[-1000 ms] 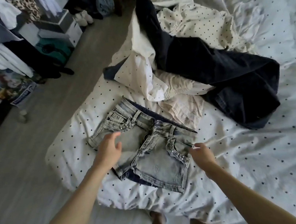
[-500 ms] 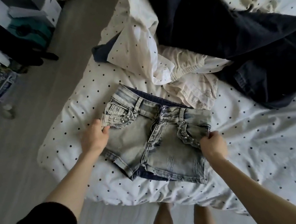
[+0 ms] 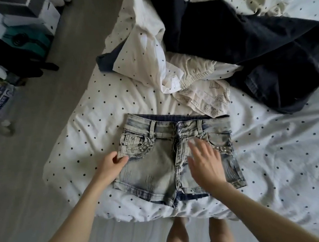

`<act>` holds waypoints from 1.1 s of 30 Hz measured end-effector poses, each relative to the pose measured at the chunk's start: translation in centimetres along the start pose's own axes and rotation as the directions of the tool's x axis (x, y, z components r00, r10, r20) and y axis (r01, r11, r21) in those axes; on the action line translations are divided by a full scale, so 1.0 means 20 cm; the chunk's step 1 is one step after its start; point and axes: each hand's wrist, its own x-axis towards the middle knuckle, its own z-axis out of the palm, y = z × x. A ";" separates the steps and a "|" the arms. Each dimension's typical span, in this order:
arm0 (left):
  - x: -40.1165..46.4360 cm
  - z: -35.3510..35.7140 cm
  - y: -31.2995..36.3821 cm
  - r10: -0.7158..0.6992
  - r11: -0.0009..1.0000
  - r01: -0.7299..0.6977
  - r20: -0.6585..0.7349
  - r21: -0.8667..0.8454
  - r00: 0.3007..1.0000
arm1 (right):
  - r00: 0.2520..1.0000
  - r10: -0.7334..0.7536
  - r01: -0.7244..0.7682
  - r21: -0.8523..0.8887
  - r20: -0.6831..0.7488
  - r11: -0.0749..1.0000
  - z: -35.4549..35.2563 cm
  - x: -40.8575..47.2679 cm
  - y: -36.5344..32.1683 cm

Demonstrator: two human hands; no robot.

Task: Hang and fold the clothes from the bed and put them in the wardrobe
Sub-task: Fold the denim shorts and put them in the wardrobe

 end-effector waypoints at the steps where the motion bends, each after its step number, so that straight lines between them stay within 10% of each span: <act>1: 0.00 0.01 0.01 -0.014 1.000 0.014 0.002 -0.013 1.000 | 0.994 -0.079 0.080 -0.020 0.077 0.997 0.04 0.00 -0.04; 11: -0.07 0.08 0.05 -0.066 0.983 0.052 -0.073 -0.179 0.995 | 0.905 -0.094 0.185 -0.186 0.416 0.965 0.16 0.15 -0.06; 17: -0.10 0.10 0.11 -0.081 0.996 0.089 -0.243 0.023 0.967 | 0.977 -0.155 0.171 -0.104 0.149 0.980 0.08 0.19 -0.06; 21: -0.10 0.16 0.17 0.261 0.937 -0.132 -0.397 0.323 0.880 | 0.993 -0.110 0.105 -0.146 -0.030 0.984 0.00 0.32 -0.04; 28: 0.02 0.54 0.33 0.521 0.652 -0.488 0.125 0.581 0.844 | 0.977 -0.201 0.177 -0.265 -0.066 0.948 -0.07 0.47 0.01; 33: 0.12 0.61 0.36 0.479 0.699 -0.472 0.138 0.537 0.867 | 0.977 -0.188 0.170 -0.163 -0.101 0.972 -0.10 0.48 0.05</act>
